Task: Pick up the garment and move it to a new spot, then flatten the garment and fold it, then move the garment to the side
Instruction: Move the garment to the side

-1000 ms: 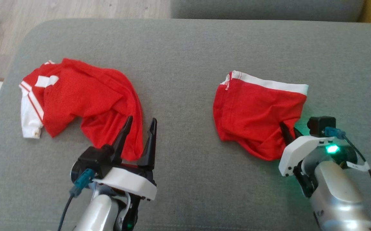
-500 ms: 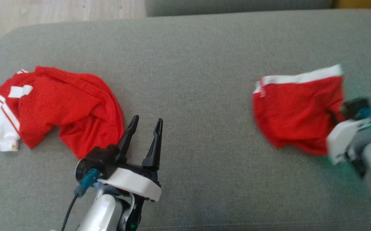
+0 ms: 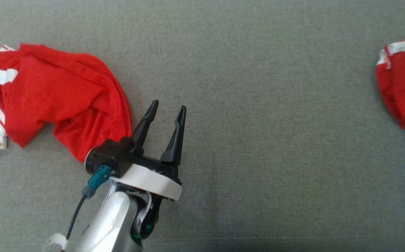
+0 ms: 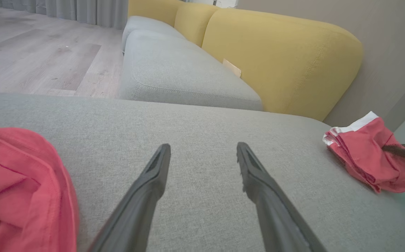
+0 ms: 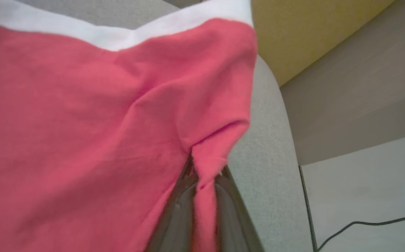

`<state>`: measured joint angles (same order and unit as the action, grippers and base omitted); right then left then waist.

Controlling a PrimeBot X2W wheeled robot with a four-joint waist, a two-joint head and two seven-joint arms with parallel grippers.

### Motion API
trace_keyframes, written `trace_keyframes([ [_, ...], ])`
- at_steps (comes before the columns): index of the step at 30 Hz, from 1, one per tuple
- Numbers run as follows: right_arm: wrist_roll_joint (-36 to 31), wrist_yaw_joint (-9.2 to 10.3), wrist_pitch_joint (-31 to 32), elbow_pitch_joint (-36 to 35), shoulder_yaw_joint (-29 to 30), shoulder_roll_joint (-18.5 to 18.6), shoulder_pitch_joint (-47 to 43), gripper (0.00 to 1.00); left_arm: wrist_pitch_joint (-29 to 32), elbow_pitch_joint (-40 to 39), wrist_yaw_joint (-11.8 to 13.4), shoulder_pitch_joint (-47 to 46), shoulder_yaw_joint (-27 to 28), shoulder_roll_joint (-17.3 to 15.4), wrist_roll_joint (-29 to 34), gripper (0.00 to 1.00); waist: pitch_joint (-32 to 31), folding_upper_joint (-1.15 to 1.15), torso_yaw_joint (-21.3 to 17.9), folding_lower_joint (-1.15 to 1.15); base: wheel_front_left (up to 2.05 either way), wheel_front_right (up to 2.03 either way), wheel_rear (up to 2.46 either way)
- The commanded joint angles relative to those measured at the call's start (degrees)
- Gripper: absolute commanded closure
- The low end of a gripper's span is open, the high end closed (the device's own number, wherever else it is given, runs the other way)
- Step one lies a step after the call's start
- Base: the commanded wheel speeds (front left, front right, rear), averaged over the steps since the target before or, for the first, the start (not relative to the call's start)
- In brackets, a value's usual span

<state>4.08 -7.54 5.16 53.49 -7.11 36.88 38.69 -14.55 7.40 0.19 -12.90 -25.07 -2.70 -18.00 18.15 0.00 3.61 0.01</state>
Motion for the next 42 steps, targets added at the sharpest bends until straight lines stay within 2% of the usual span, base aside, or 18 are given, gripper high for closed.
trace_keyframes([
  [1,-0.7,0.05,0.1,-1.2,0.6,2.6,0.7,1.0,-0.4,-2.3,0.1,-2.0,1.8,-0.2,-0.4,0.0,1.0,0.0,0.4,-0.01,0.0,0.0,0.0],
  [12,-4.5,0.05,3.1,-2.5,10.4,0.8,-0.5,1.0,-0.4,-2.0,0.1,-3.4,1.9,-0.2,-0.9,0.0,2.2,0.0,0.7,-0.01,0.0,0.0,0.0],
  [13,-4.8,0.05,3.0,-3.0,11.0,0.5,-0.8,0.36,-0.4,-1.9,0.1,-3.4,1.9,-0.2,-1.0,0.0,2.0,0.0,0.7,-0.01,0.0,0.0,0.0],
  [14,-5.0,0.05,3.0,-3.5,11.8,0.0,-1.1,0.0,-0.4,-1.8,0.1,-3.3,1.9,-0.2,-1.0,0.0,1.7,0.0,0.6,-0.01,0.0,0.0,0.0],
  [20,-6.5,0.05,2.9,-8.2,13.0,-3.8,-2.9,0.0,-0.4,-1.0,0.2,-2.5,2.2,-0.2,-1.5,0.0,-1.6,0.0,0.2,-0.01,0.0,0.0,0.0],
  [24,-6.8,0.05,2.2,-12.6,11.8,-7.4,-4.6,0.0,-0.4,-0.9,0.5,-1.5,2.9,-0.2,-1.7,0.0,-5.2,0.0,-0.3,-0.01,0.0,0.0,0.0],
  [27,-5.0,0.05,1.7,-16.5,10.5,-11.0,-6.0,0.0,-0.4,-0.8,0.6,-0.3,3.5,-0.2,-1.6,0.0,-8.2,0.0,-0.5,-0.01,0.0,0.0,0.0],
  [28,-5.0,0.05,1.7,-16.5,10.5,-11.0,-6.0,0.0,-0.4,-0.8,0.6,-0.3,3.5,-0.2,-1.6,0.0,-8.2,0.0,-0.5,-0.01,0.0,0.0,0.0],
  [35,1.3,0.05,-0.1,-28.3,8.5,-20.9,-11.8,0.0,-0.4,-1.1,1.0,3.1,6.3,-0.2,-1.5,0.0,-14.5,0.0,-0.6,-0.01,0.0,0.0,0.0],
  [42,6.3,0.05,-6.1,-37.9,6.9,-27.0,-21.6,0.0,-0.4,-1.2,0.5,6.6,8.4,-0.2,-0.7,0.0,-18.6,0.0,0.1,-0.01,0.0,0.0,0.0],
])
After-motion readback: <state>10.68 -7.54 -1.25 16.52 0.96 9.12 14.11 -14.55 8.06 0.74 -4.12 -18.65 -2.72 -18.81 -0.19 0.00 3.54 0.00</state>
